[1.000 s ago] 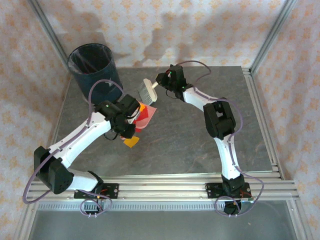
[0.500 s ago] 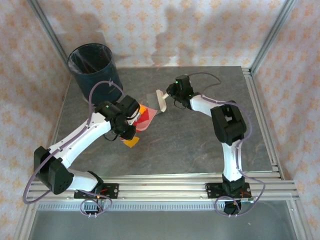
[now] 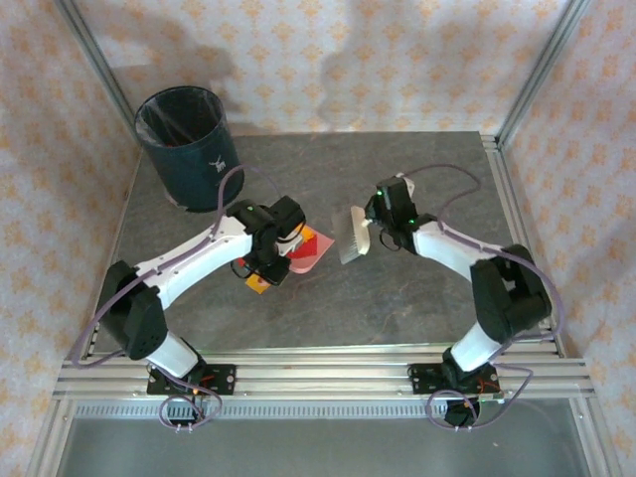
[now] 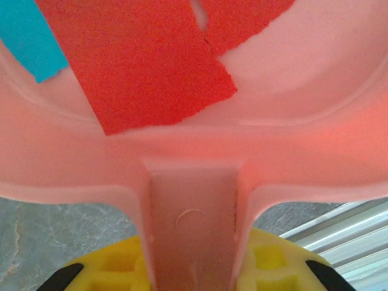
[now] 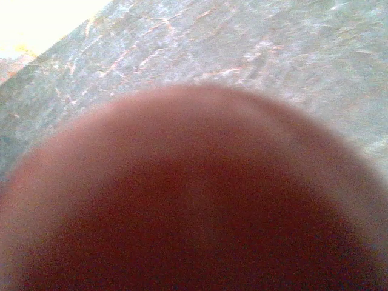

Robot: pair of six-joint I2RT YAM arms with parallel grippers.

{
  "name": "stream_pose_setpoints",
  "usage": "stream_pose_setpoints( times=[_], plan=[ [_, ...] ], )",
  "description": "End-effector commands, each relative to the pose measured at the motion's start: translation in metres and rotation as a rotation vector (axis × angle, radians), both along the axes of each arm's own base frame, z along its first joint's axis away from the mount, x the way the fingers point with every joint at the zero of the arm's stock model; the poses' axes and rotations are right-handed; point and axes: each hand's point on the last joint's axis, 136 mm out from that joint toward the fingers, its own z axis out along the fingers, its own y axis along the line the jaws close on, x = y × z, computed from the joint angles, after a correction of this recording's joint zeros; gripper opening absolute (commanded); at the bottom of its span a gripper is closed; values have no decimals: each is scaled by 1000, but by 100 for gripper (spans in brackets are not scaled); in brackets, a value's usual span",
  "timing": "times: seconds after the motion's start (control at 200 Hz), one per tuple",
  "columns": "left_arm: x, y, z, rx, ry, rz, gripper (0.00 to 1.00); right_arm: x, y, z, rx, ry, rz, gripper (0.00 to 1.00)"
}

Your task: Sweep away the paper scraps from the table

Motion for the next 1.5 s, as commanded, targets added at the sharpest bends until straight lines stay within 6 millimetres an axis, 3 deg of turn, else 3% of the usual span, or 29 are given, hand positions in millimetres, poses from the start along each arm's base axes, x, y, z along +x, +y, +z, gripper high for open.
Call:
stream_pose_setpoints(
  times=[0.0, 0.15, 0.39, 0.475, 0.565, 0.596, 0.861, 1.016, 1.381, 1.396, 1.496],
  plan=[
    [2, -10, 1, 5, 7, -50, 0, -31, -38, -14, -190, 65, -29, 0],
    [3, -22, -2, 12, 24, -90, 0, -45, -43, 3, -175, 25, -10, 0],
    [1, -32, -11, 35, 65, -135, 0, -49, -20, 66, -49, -156, 105, 0],
    [0, -32, -14, 44, 78, -143, 0, -50, -21, 81, -52, -192, 114, 0],
    [-4, -35, -19, 42, 107, -158, 0, -50, -26, 82, -90, -195, 111, 0],
    [-6, -37, -21, 40, 123, -167, 0, -52, -30, 93, -98, -224, 102, 0],
    [-19, -56, -37, 43, 194, -250, 0, -53, -65, 96, -362, -231, 50, 0],
    [-18, -64, -46, 56, 227, -274, 0, -52, -74, 94, -494, -240, 76, 0],
    [-14, -78, -65, 67, 307, -298, 0, -43, -57, 84, -553, -296, 197, 0],
    [-14, -78, -66, 69, 308, -297, 0, -41, -56, 76, -558, -276, 206, 0],
    [-12, -80, -68, 72, 312, -298, 0, -37, -50, 68, -558, -268, 231, 0]
  ],
)
